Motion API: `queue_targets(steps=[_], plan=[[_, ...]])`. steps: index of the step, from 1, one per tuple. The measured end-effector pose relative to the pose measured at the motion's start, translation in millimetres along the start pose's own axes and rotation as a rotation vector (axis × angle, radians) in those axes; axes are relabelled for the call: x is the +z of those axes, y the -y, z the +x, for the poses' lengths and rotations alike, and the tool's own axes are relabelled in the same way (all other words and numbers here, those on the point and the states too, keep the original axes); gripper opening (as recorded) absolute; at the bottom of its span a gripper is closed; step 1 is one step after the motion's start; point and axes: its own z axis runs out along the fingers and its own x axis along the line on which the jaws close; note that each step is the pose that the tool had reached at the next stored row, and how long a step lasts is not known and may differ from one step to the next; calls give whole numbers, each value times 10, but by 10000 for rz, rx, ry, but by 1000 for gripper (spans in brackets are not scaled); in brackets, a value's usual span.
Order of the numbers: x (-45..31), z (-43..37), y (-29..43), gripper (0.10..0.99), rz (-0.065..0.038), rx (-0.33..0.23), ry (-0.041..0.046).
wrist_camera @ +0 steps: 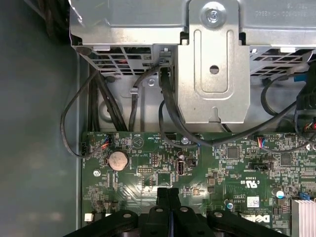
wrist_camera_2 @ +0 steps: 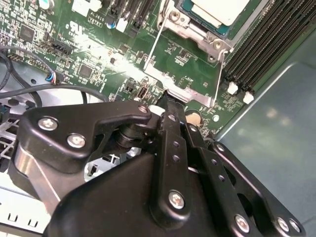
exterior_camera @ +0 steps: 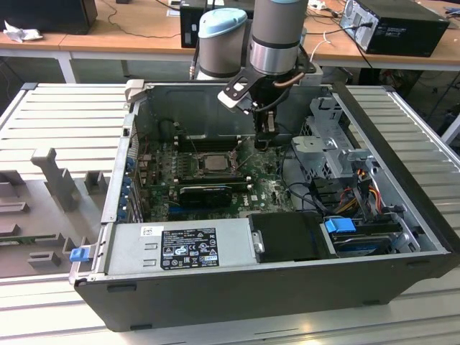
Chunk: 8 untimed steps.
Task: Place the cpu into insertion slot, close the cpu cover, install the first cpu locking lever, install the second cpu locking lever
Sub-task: 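Close the cpu cover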
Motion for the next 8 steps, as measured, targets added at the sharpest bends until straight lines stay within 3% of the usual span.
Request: queue_targets(steps=[8], plan=[[-3, 0, 71, 106, 0, 1, -2]])
